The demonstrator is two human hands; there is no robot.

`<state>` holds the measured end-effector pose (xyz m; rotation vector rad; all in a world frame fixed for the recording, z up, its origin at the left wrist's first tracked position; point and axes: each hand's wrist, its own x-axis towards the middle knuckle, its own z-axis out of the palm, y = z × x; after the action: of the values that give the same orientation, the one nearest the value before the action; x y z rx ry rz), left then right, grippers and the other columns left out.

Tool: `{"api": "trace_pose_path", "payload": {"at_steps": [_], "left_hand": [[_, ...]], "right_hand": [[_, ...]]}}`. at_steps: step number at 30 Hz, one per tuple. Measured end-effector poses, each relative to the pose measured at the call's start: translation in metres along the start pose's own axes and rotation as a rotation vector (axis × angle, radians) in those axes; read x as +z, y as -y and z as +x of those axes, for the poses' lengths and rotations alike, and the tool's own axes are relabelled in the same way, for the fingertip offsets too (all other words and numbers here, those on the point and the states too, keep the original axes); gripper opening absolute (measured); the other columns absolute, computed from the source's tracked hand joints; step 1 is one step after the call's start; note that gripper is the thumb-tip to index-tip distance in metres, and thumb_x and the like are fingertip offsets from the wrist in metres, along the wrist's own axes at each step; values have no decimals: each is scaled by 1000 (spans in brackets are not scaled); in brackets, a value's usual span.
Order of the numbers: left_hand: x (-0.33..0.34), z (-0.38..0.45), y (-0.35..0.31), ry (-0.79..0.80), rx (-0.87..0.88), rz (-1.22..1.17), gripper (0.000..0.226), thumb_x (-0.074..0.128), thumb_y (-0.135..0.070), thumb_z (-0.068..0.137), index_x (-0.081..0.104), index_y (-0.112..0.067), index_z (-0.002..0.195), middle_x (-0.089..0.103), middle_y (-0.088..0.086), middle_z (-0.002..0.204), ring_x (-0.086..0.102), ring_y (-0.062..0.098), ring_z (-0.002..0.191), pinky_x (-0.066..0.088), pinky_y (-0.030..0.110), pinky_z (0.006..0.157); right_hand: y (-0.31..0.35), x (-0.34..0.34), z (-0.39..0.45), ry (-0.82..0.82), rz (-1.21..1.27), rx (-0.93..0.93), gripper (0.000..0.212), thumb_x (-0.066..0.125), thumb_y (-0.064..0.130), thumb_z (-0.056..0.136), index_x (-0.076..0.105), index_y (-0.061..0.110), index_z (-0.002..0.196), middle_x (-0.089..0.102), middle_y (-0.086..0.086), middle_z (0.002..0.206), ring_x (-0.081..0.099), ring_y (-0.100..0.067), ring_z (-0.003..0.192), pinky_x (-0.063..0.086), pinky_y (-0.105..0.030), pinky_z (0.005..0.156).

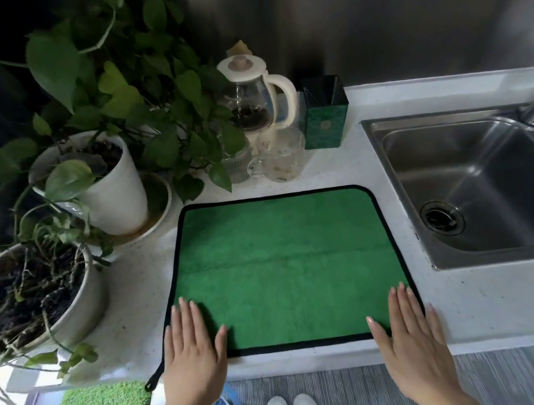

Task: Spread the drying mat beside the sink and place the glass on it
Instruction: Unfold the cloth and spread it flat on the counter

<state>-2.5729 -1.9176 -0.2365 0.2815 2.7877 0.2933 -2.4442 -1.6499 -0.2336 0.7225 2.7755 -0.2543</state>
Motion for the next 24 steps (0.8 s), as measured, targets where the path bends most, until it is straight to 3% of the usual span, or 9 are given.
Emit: {"api": "trace_pose_path", "payload": {"at_steps": [4,8,11,16,20,24], "left_hand": [[-11,24,-41,-22,249,9,56,-1,-47,91,-33,-25,131,-42,1,141,-42,17,127,-21,33,111],[-9,63,-96,-39,470,49,52,6,-43,95,-18,-31,138,-26,-10,148,-35,14,132,-21,34,110],[-1,85,-102,-7,408,76,53,7,-46,95,-14,-31,141,-22,-14,147,-29,13,134,-19,35,111],[6,97,-88,32,416,74,51,0,-54,90,-25,-39,132,-28,-14,147,-35,14,134,-20,34,110],[-15,138,-73,-48,193,-15,61,2,-59,87,-26,-30,133,-30,-3,148,-34,17,133,-18,33,110],[-34,179,-52,-85,0,-24,83,8,-66,84,-20,-13,141,-24,8,154,-22,18,140,-13,34,113]], "right_hand": [[37,-17,37,-16,38,-188,74,-27,61,74,-31,20,135,-43,-1,141,-39,-16,130,-28,-33,104],[82,-23,88,-38,-4,-377,55,-3,49,92,-19,26,139,-27,8,149,-32,-12,134,-24,-33,108],[87,-18,112,-24,-33,-380,54,2,47,93,-20,24,138,-23,9,150,-30,-12,134,-21,-33,110],[76,-16,120,30,-17,-381,71,-24,64,73,-28,29,135,-38,10,143,-39,-13,130,-36,-28,103],[56,-37,162,-57,15,-157,76,-17,63,78,-28,16,137,-36,-6,146,-32,-19,135,-20,-36,111],[35,-51,206,-46,38,-32,78,-4,62,83,-24,9,137,-26,-11,151,-25,-19,137,-13,-33,112]]}}
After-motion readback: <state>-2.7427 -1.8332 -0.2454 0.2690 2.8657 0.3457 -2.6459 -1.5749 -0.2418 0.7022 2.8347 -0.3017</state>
